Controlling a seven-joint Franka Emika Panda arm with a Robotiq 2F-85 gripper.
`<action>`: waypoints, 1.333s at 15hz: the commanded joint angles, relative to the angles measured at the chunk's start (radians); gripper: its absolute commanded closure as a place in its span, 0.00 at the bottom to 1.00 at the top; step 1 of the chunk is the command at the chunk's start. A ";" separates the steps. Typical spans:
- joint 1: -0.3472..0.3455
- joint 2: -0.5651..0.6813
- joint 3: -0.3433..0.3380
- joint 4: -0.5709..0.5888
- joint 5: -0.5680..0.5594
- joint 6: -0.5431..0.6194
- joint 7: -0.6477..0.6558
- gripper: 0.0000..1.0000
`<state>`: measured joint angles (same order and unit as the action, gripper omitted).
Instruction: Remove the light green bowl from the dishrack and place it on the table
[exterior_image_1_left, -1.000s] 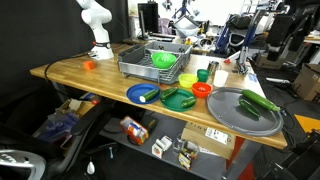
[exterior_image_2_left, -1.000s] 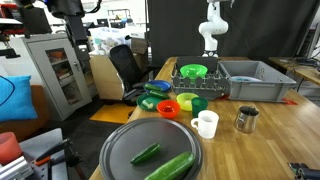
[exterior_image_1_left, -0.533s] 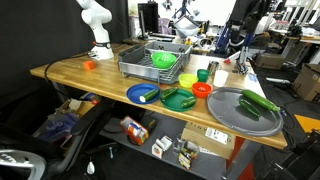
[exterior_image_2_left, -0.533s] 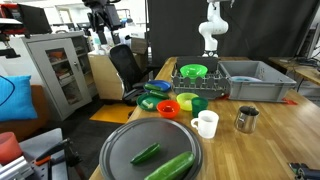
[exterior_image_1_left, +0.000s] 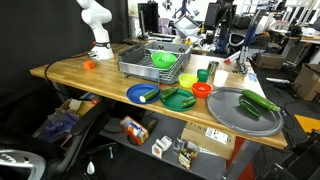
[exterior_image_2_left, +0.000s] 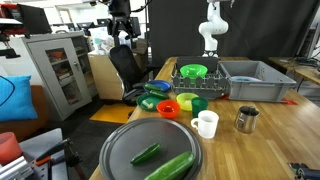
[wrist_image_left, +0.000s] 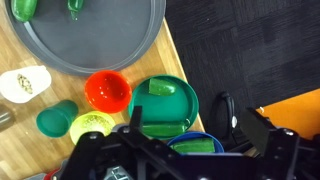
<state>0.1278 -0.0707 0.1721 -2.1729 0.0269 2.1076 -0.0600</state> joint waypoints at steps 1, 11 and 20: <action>0.009 -0.001 -0.009 0.005 -0.001 -0.007 0.001 0.00; 0.014 0.123 0.003 0.082 -0.237 0.304 -0.010 0.00; 0.023 0.510 -0.006 0.399 -0.238 0.582 -0.178 0.00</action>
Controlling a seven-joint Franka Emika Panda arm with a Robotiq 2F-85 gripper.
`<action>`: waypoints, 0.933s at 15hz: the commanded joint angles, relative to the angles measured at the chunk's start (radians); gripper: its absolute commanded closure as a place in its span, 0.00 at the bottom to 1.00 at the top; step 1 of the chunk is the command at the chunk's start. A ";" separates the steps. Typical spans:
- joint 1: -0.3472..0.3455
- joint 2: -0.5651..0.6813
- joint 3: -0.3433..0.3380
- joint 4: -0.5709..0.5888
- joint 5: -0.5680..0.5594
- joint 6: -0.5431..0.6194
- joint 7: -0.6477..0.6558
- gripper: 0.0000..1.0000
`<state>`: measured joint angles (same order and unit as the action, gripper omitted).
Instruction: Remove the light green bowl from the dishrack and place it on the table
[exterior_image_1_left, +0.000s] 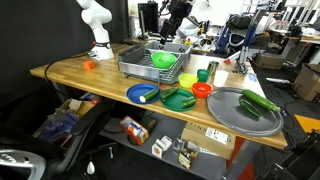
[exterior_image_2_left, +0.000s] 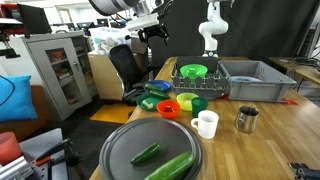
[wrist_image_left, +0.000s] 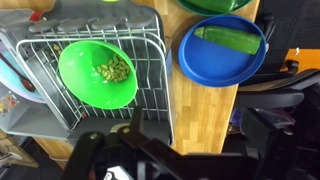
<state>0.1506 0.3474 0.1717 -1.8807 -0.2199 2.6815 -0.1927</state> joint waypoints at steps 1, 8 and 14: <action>0.008 0.036 -0.011 0.039 0.008 0.004 -0.014 0.00; 0.009 0.094 -0.014 0.109 0.009 0.005 -0.026 0.00; 0.008 0.153 -0.028 0.146 0.000 0.072 -0.025 0.00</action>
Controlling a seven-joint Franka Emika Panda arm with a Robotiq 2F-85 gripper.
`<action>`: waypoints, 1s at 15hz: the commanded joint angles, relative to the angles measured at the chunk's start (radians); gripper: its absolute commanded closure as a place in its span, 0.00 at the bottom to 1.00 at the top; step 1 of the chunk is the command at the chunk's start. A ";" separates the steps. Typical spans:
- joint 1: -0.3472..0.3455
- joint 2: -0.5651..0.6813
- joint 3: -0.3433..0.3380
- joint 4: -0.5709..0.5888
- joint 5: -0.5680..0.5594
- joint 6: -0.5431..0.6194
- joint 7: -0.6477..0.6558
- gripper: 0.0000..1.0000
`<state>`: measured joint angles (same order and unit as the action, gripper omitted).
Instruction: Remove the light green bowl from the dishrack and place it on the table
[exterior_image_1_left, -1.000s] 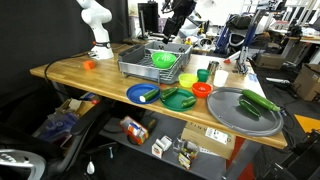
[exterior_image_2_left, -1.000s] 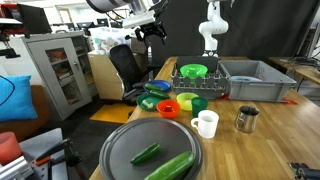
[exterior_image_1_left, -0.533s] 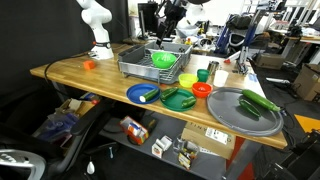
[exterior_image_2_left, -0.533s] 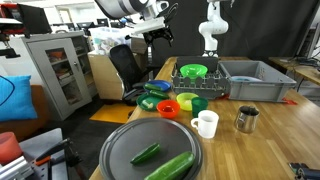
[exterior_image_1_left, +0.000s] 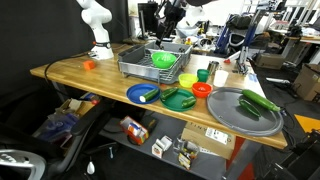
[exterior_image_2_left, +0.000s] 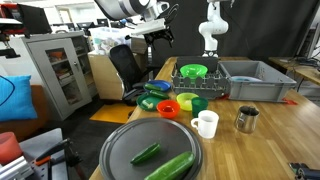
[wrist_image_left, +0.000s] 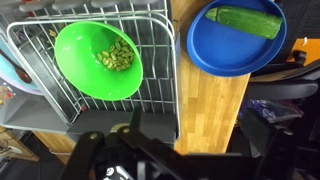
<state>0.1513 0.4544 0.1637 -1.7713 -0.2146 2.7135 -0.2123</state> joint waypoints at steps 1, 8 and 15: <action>0.005 0.071 -0.023 0.053 -0.006 0.055 -0.015 0.00; 0.025 0.301 -0.073 0.296 -0.015 0.030 -0.003 0.00; 0.043 0.503 -0.118 0.546 -0.016 -0.016 0.020 0.00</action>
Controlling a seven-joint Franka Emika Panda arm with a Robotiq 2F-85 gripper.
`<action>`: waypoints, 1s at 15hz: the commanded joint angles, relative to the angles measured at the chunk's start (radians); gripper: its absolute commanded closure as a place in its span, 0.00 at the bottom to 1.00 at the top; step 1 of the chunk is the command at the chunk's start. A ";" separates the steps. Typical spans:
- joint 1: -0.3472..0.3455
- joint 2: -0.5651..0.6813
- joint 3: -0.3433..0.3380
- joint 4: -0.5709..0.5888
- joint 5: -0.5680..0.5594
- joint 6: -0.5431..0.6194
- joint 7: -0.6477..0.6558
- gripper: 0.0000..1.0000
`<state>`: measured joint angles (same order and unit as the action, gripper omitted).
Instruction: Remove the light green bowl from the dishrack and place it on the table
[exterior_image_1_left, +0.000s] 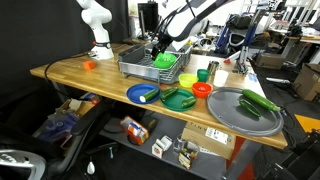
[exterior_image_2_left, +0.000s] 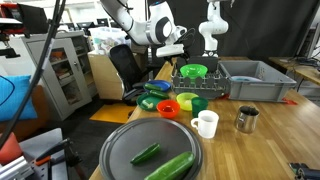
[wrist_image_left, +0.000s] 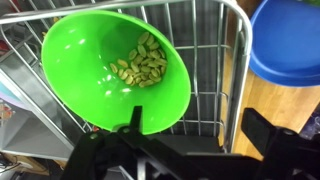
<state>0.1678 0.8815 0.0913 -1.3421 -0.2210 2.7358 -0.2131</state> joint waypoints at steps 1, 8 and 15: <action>0.029 0.101 -0.059 0.151 -0.009 -0.048 0.030 0.00; 0.031 0.227 -0.081 0.330 0.006 -0.152 0.059 0.00; 0.033 0.290 -0.072 0.439 0.021 -0.242 0.072 0.56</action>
<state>0.1936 1.1335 0.0278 -0.9805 -0.2164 2.5472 -0.1500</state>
